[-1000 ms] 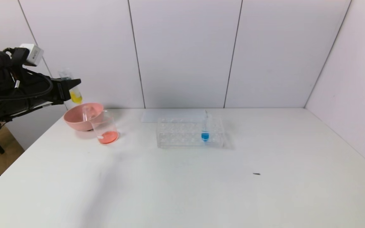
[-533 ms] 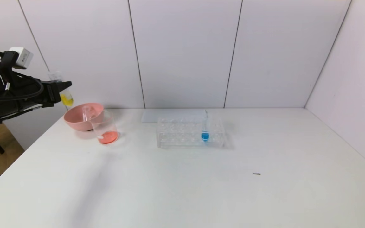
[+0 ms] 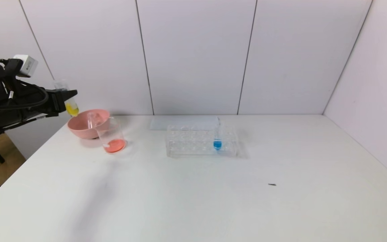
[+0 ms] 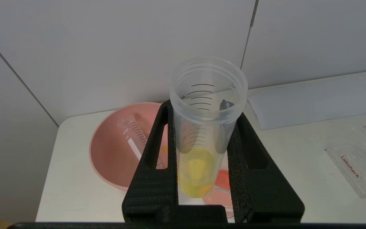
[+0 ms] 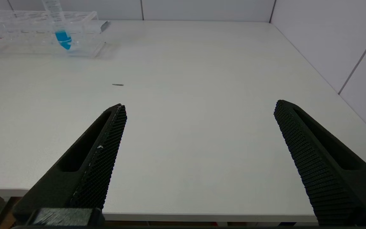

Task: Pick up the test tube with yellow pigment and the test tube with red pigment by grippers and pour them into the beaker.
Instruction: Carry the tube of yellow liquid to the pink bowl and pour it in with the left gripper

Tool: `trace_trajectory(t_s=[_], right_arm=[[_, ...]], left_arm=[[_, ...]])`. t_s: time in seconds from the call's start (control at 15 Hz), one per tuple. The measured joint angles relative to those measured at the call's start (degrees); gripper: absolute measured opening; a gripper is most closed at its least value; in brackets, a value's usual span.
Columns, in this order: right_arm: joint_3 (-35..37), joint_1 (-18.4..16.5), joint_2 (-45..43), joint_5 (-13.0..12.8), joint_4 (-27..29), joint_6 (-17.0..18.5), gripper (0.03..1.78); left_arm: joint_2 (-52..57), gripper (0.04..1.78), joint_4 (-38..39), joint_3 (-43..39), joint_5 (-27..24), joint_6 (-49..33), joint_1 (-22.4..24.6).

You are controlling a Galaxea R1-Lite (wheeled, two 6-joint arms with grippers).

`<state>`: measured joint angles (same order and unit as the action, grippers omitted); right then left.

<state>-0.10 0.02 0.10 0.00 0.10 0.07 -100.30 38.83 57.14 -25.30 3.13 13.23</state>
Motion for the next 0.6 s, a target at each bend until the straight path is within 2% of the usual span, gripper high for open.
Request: trace_trajectory(t_s=[0.6], right_arm=[[0.0, 0.0, 0.0, 0.0, 0.0, 0.0, 1.7]], left_arm=[[-1.3, 0.46, 0.1, -0.6, -1.2, 0.4, 0.0]])
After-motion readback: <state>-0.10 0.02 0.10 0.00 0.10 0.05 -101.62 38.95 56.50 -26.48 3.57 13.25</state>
